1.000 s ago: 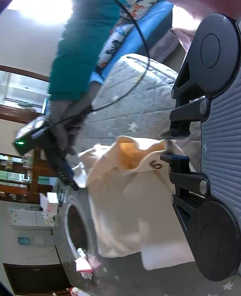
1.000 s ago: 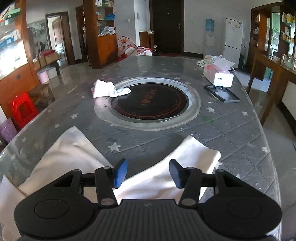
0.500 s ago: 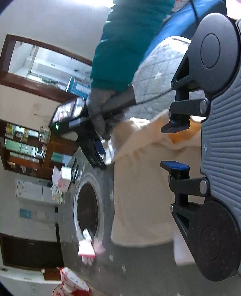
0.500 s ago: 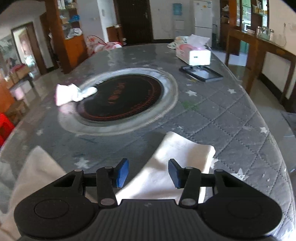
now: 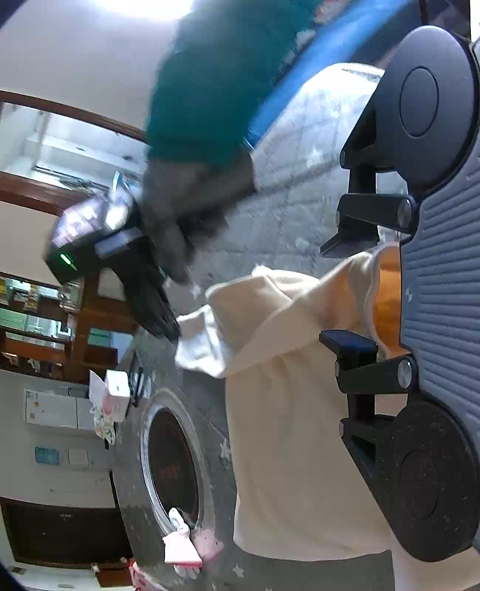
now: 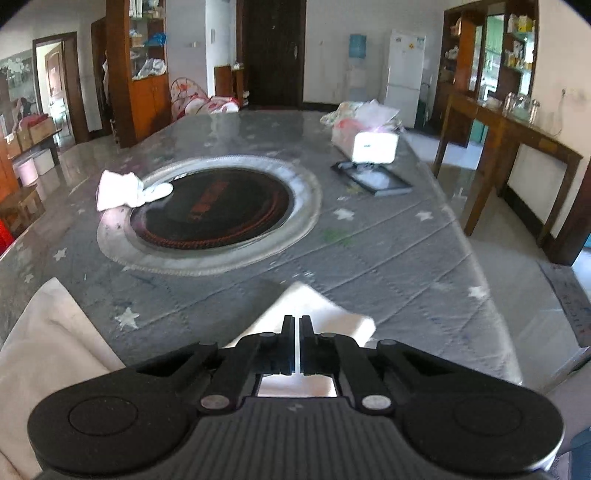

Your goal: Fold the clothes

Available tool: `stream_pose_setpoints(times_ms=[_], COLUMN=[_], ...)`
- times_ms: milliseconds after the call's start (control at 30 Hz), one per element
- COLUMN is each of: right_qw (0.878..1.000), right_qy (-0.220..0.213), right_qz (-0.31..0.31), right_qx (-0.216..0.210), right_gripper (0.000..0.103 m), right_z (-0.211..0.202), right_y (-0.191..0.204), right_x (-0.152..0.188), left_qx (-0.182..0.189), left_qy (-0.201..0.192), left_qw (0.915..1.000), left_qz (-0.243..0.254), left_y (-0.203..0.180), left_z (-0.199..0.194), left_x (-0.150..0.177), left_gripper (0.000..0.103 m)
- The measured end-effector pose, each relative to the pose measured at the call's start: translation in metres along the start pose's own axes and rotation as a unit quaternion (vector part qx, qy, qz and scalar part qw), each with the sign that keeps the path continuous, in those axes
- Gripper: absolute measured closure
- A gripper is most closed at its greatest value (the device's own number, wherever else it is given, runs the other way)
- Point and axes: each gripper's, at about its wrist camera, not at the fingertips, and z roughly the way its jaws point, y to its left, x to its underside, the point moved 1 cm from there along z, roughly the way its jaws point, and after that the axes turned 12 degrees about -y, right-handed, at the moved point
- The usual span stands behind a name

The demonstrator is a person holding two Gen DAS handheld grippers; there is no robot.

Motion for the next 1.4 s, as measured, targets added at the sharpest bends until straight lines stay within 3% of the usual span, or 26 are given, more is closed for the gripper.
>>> stream_pose_setpoints(times_ms=[167,233,300,367,467,567,667,833,900,967,1067,1167,1400], right_qw=[1.000,0.999,0.999,0.998,0.998,0.999,0.998,0.999,0.999,0.999,0.999,1.000,0.999], right_qy=[0.012,0.018,0.022,0.022,0.026,0.027,0.033,0.041,0.040,0.036,0.031,0.018,-0.036], right_qz=[0.012,0.022,0.031,0.039,0.039,0.038,0.042,0.024,0.004,-0.013,-0.008,-0.004,0.008], right_qx=[-0.010,-0.019,-0.027,-0.035,-0.036,-0.024,-0.013,0.001,0.008,0.010,0.004,0.001,-0.020], right_gripper=[0.097,0.095,0.086,0.063,0.060,0.043,0.036,0.040,0.052,0.081,0.096,0.096,0.096], right_z=[-0.005,0.000,0.006,0.014,0.028,0.040,0.051,0.065,0.065,0.064,0.058,0.046,-0.014], right_y=[-0.014,-0.012,-0.009,-0.003,0.005,0.009,0.007,0.006,0.009,0.011,0.006,0.000,-0.017], right_x=[-0.004,-0.004,-0.004,-0.005,-0.005,-0.005,-0.004,-0.004,-0.003,-0.004,-0.006,-0.008,-0.026], left_qx=[-0.009,-0.009,-0.010,-0.010,-0.009,-0.005,-0.001,0.002,0.001,0.001,-0.003,-0.011,-0.018], left_qy=[0.005,0.003,0.002,0.002,0.002,0.001,0.001,0.003,0.001,-0.002,-0.009,-0.012,-0.010], left_qw=[0.9999,1.0000,0.9999,0.9999,1.0000,1.0000,1.0000,0.9999,0.9998,0.9996,0.9997,0.9997,0.9996], left_qz=[0.002,0.001,0.005,0.005,0.001,-0.003,-0.007,-0.016,-0.020,-0.027,-0.024,-0.017,-0.016], left_y=[-0.003,-0.003,-0.004,-0.004,-0.002,-0.001,-0.001,0.002,0.002,0.003,0.000,-0.003,-0.003], left_z=[0.006,0.005,0.004,0.002,0.001,0.001,0.002,0.004,0.003,0.001,-0.001,-0.002,0.004], left_x=[0.006,0.007,0.008,0.008,0.007,0.007,0.009,0.009,0.008,0.007,0.005,0.004,0.003], left_gripper=[0.078,0.078,0.078,0.077,0.075,0.075,0.075,0.075,0.075,0.072,0.061,0.054,0.059])
